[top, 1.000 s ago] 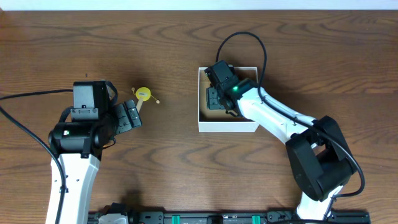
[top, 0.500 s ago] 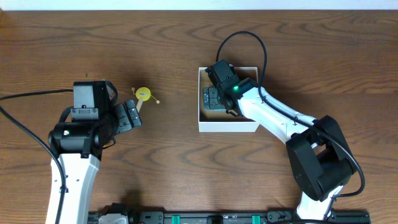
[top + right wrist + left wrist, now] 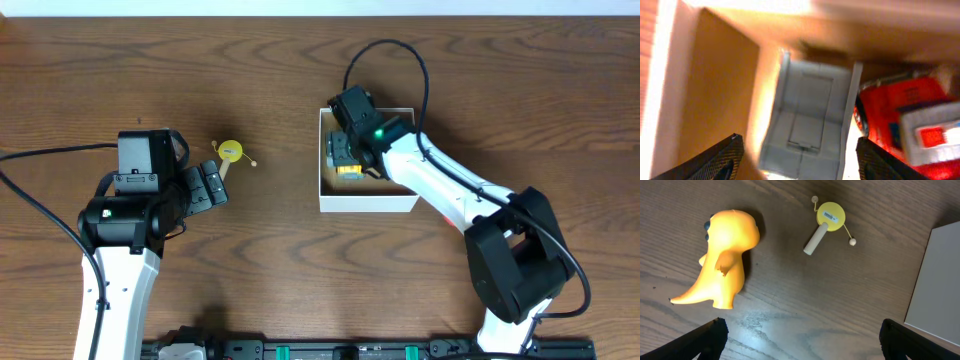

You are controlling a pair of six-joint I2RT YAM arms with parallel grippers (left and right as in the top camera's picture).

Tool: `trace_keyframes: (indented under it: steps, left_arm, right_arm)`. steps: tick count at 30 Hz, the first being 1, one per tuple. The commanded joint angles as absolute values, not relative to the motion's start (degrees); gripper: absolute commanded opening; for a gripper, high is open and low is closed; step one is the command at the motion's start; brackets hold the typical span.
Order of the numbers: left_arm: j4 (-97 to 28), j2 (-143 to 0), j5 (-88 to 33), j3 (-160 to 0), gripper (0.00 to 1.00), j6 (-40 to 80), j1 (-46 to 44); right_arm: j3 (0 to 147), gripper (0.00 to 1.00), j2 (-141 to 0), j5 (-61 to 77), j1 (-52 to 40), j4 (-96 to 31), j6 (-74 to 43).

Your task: Pack container

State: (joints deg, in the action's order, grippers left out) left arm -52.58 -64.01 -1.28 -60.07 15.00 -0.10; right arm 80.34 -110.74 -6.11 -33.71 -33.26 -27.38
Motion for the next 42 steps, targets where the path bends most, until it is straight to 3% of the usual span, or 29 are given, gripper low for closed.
trace_keyframes:
  steps: [1, 5, 6, 10, 12, 42]
  left_arm:
    - [-52.93, -63.99, -0.97, -61.19, 0.98, 14.87, 0.10]
    - [-52.93, -63.99, -0.97, -61.19, 0.98, 14.87, 0.10]
    - [-52.90, -63.99, -0.97, -61.19, 0.98, 14.87, 0.10]
    - [-52.93, -63.99, -0.97, -61.19, 0.98, 14.87, 0.10]
    - [-52.93, -63.99, -0.97, -61.19, 0.98, 14.87, 0.10]
    - [-52.93, -63.99, -0.97, -61.19, 0.98, 14.87, 0.10]
  right_arm:
    - [84.29, 0.74, -107.66, -8.16, -34.54, -34.57, -25.80]
    - [87.42, 0.70, -106.94, -8.84, -35.20, -36.32, -25.61]
    - [88.05, 0.62, -106.87, -8.80, -35.35, -36.58, -25.56]
    - [88.84, 0.13, -106.85, -6.72, -35.94, -36.69, -24.14]
    - [88.82, 0.01, -106.96, -5.45, -36.07, -36.88, -24.16]
    - [88.66, 0.01, -116.51, -4.43, -36.62, -37.69, -25.06]
